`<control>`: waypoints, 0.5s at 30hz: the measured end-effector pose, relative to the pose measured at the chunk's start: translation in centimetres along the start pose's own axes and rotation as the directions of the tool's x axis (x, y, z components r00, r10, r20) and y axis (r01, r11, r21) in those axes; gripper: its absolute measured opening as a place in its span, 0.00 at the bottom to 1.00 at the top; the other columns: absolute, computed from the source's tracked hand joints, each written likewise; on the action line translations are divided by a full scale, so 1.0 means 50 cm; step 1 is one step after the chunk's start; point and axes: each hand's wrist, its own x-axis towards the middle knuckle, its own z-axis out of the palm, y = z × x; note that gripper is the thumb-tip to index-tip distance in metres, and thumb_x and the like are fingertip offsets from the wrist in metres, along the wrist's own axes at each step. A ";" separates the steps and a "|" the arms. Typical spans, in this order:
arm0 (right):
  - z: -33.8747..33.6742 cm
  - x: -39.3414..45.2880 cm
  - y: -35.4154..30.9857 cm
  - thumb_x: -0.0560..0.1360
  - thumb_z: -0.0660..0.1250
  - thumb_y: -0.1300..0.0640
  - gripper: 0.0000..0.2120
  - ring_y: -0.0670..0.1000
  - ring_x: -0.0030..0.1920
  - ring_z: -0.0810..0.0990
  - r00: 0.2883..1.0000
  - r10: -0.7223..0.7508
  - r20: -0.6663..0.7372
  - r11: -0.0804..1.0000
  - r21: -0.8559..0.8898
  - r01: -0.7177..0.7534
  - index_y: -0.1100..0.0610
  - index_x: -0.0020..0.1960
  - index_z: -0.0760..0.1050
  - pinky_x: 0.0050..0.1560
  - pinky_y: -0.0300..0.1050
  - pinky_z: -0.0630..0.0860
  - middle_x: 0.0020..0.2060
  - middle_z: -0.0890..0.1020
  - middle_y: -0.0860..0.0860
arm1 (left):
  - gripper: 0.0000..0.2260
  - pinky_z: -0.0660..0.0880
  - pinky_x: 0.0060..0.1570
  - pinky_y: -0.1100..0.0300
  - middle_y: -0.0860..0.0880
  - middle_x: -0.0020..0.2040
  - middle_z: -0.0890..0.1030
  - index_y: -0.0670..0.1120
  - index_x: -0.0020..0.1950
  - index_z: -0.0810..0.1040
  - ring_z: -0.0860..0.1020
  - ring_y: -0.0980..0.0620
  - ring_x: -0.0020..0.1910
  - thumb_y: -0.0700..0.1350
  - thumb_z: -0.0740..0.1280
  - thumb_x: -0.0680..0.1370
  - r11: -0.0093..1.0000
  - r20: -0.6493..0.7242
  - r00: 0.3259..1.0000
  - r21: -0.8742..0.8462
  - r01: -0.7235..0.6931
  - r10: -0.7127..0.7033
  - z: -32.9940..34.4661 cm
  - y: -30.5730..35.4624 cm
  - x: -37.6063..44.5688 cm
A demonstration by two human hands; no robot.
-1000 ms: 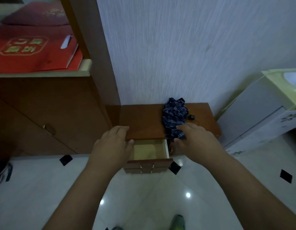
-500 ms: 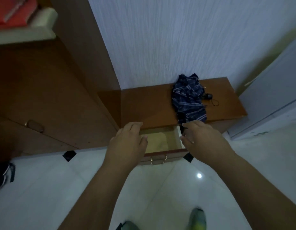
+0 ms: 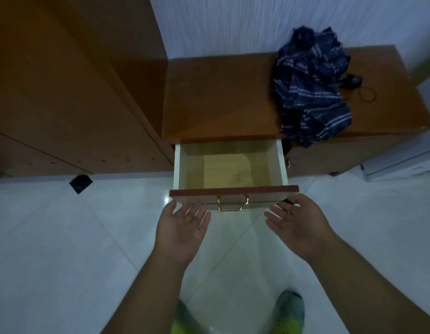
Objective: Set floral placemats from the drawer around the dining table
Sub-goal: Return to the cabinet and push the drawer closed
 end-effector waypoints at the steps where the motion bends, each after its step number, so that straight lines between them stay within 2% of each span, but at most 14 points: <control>1: -0.010 0.022 0.009 0.79 0.62 0.52 0.19 0.62 0.66 0.76 1.000 0.018 0.019 0.994 0.107 -0.020 0.64 0.65 0.73 0.70 0.56 0.70 0.68 0.74 0.61 | 0.27 0.66 0.73 0.45 0.39 0.73 0.73 0.39 0.76 0.67 0.71 0.41 0.72 0.53 0.62 0.83 0.998 0.007 1.000 -0.062 0.011 -0.010 -0.010 -0.008 0.021; 4: -0.016 0.071 0.022 0.79 0.59 0.54 0.25 0.62 0.72 0.70 0.999 0.016 0.034 0.955 0.296 -0.026 0.65 0.72 0.67 0.75 0.57 0.64 0.71 0.70 0.62 | 0.29 0.64 0.75 0.44 0.38 0.75 0.69 0.38 0.78 0.63 0.67 0.40 0.75 0.54 0.61 0.83 0.987 0.015 1.000 -0.158 -0.009 0.011 -0.030 -0.022 0.074; 7: -0.004 0.110 0.023 0.74 0.59 0.62 0.33 0.61 0.75 0.65 0.999 -0.027 0.043 0.907 0.421 0.006 0.66 0.78 0.57 0.77 0.56 0.60 0.75 0.65 0.63 | 0.30 0.64 0.75 0.44 0.37 0.76 0.67 0.38 0.79 0.61 0.66 0.40 0.76 0.54 0.60 0.83 0.975 0.016 0.999 -0.220 -0.040 0.044 -0.039 -0.024 0.115; 9: -0.001 0.136 0.022 0.69 0.60 0.67 0.38 0.61 0.71 0.71 0.996 -0.068 0.057 0.884 0.466 0.034 0.65 0.79 0.57 0.74 0.55 0.66 0.74 0.67 0.62 | 0.30 0.64 0.75 0.45 0.36 0.76 0.67 0.37 0.79 0.60 0.66 0.40 0.76 0.54 0.59 0.83 0.969 0.012 0.998 -0.240 -0.052 0.057 -0.040 -0.020 0.138; 12: 0.004 0.157 0.020 0.51 0.67 0.71 0.53 0.60 0.66 0.78 0.986 -0.132 0.103 0.875 0.479 0.067 0.65 0.77 0.61 0.70 0.53 0.72 0.71 0.73 0.61 | 0.31 0.65 0.74 0.45 0.36 0.74 0.70 0.35 0.78 0.61 0.69 0.40 0.74 0.54 0.60 0.83 0.972 0.012 0.998 -0.229 -0.060 0.064 -0.033 -0.017 0.159; 13: 0.005 0.162 0.020 0.51 0.66 0.72 0.52 0.61 0.65 0.79 0.985 -0.137 0.103 0.873 0.483 0.071 0.66 0.77 0.61 0.70 0.54 0.72 0.70 0.74 0.61 | 0.31 0.65 0.74 0.45 0.36 0.73 0.71 0.35 0.78 0.62 0.69 0.40 0.73 0.54 0.60 0.83 0.971 0.020 0.998 -0.231 -0.061 0.068 -0.031 -0.015 0.163; 15: 0.010 0.169 0.019 0.61 0.60 0.72 0.42 0.61 0.65 0.78 0.988 -0.132 0.085 0.869 0.490 0.074 0.67 0.76 0.63 0.72 0.54 0.70 0.68 0.76 0.62 | 0.30 0.65 0.74 0.44 0.36 0.73 0.71 0.35 0.77 0.63 0.69 0.40 0.73 0.54 0.61 0.82 0.971 0.042 0.996 -0.232 -0.065 0.077 -0.028 -0.013 0.170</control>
